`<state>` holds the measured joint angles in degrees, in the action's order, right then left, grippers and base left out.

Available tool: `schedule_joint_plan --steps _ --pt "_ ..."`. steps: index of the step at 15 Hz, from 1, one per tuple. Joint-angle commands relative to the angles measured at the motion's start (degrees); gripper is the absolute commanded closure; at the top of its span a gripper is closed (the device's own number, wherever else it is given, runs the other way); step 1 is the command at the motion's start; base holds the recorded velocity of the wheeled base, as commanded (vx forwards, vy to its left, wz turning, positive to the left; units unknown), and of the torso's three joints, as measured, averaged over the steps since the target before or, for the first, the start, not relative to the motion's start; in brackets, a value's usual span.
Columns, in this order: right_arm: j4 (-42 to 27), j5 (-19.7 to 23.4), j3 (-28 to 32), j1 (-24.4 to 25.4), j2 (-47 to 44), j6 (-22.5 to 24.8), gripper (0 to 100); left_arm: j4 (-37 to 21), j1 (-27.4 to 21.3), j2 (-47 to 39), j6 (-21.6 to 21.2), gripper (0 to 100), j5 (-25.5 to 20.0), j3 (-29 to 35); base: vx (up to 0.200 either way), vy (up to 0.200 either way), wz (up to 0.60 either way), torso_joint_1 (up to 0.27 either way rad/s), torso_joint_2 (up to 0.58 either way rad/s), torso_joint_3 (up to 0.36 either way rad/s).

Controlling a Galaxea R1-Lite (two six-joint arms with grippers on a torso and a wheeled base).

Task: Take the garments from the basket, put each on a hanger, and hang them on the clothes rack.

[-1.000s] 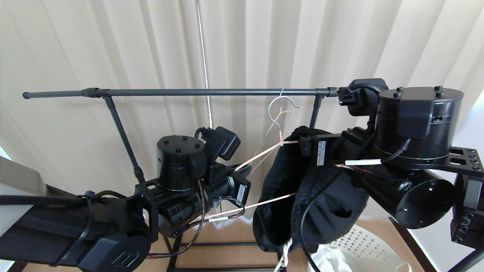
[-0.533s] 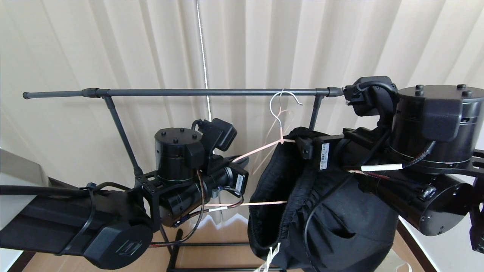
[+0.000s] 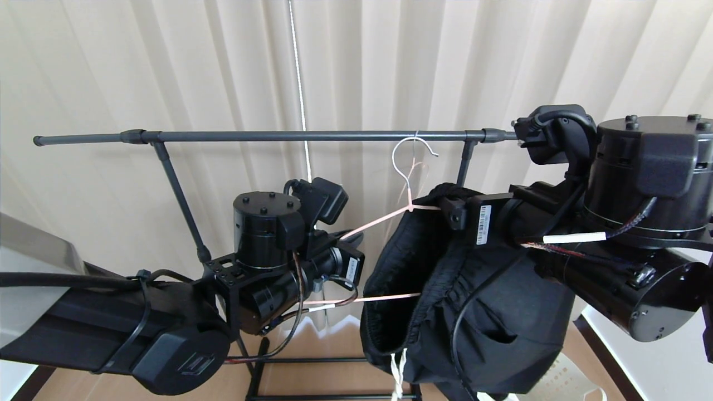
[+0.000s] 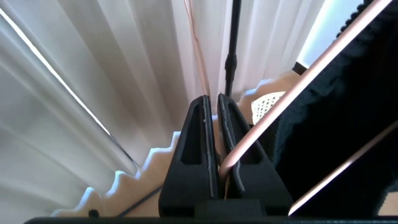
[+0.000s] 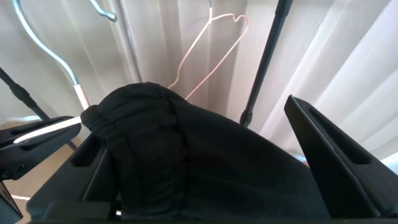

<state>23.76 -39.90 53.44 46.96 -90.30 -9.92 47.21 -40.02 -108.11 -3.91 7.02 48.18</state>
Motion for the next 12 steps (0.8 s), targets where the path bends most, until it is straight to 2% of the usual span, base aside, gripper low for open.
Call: schedule_joint_plan --steps 1,6,10,12 --pt "0.06 -0.09 -0.09 -0.11 -0.06 -0.01 0 -0.1 0.03 -0.53 0.05 100 0.36 0.34 0.0 0.0 0.0 0.0 0.0 0.0" --pt "-0.12 -0.09 -0.71 -0.02 -0.58 -0.01 0 -0.1 0.03 -0.53 0.31 100 1.94 2.45 0.0 0.0 0.0 0.0 0.0 0.0" --pt "-0.12 0.0 -0.97 -0.02 -0.32 0.08 0 -0.02 0.12 -0.44 2.16 100 2.38 2.36 0.0 0.0 0.0 0.0 0.0 0.0" --pt "-0.12 1.23 -1.59 -0.02 0.12 0.17 0 -0.02 0.12 -0.35 2.77 100 2.21 2.1 0.0 0.0 0.0 0.0 0.0 0.0"
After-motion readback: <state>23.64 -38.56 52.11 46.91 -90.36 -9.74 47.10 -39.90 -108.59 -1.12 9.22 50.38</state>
